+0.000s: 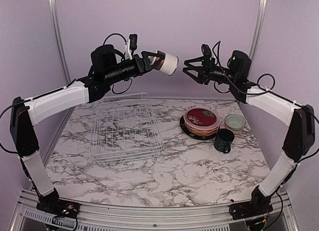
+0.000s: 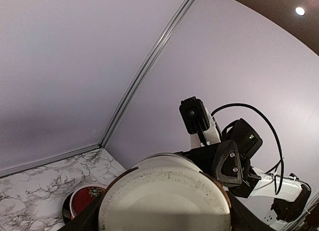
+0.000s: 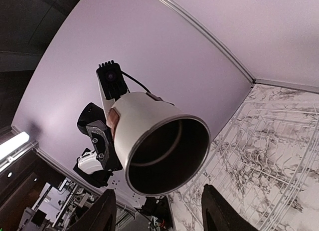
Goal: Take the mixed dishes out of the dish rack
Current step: Pass from the left arm to the right
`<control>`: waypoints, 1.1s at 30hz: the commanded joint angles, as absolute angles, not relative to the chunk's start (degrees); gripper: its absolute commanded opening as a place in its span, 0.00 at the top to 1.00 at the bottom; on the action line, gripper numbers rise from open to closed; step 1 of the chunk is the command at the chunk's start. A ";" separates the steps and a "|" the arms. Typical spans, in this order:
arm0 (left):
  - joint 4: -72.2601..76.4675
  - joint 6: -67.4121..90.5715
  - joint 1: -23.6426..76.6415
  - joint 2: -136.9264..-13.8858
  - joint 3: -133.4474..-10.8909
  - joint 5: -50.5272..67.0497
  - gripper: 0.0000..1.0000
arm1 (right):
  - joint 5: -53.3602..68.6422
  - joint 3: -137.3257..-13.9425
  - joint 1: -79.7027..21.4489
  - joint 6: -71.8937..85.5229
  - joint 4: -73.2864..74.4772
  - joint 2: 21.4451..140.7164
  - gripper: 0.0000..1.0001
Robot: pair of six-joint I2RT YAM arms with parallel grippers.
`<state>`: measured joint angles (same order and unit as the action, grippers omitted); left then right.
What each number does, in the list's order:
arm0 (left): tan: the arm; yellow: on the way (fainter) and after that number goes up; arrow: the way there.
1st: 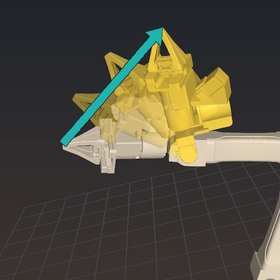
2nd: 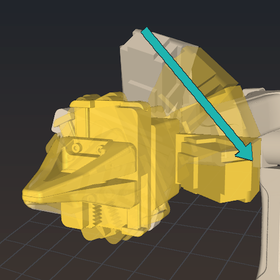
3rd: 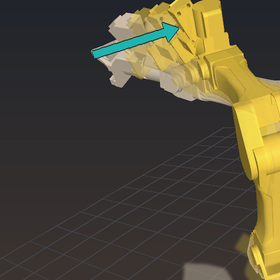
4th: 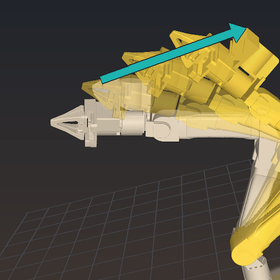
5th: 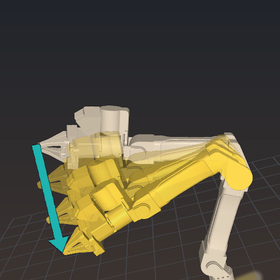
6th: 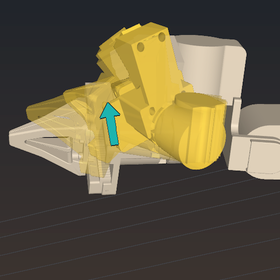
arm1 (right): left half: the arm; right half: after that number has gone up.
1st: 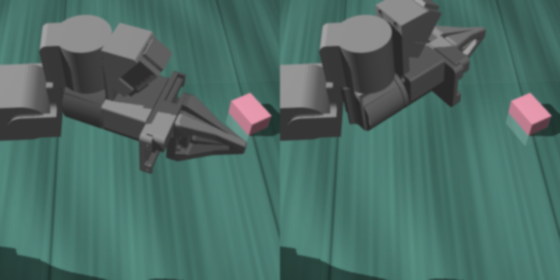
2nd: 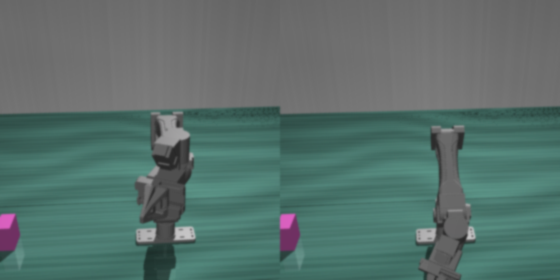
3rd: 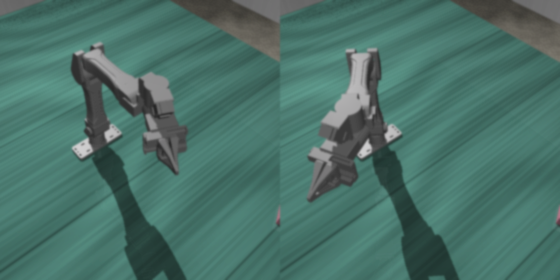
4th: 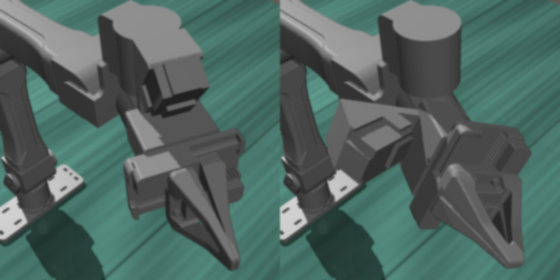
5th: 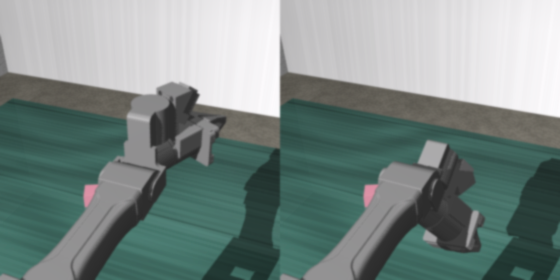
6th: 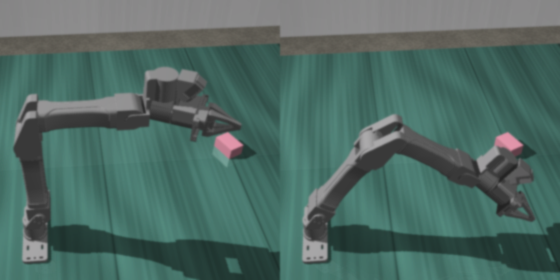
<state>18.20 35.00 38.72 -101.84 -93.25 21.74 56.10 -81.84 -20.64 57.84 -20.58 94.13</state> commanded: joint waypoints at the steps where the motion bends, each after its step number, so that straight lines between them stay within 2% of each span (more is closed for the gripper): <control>1: 22.20 34.97 39.11 -103.11 -93.59 23.98 0.53 | 60.03 -82.93 -21.48 66.85 -32.70 95.26 0.46; 13: 23.27 34.39 39.64 -103.68 -93.28 26.32 0.54 | 61.21 -85.58 -24.18 70.91 -35.86 98.07 0.58; 17: 23.73 34.47 39.64 -104.09 -92.49 27.24 0.54 | 61.47 -85.79 -24.17 73.78 -39.31 98.55 0.68; 24: 23.95 34.17 39.73 -104.27 -91.68 27.12 0.53 | 62.38 -85.94 -24.45 75.41 -40.65 98.56 1.00; 25: 23.79 34.14 39.73 -104.30 -91.60 26.95 0.51 | 62.45 -85.81 -24.45 75.41 -40.42 98.38 1.00; 28: 23.37 34.10 39.73 -104.17 -91.29 26.38 0.41 | 62.30 -85.16 -24.46 74.43 -39.22 97.60 1.00; 33: 21.13 32.60 39.64 -102.88 -90.56 24.62 0.03 | 61.67 -85.38 -24.20 67.82 -30.52 95.45 1.00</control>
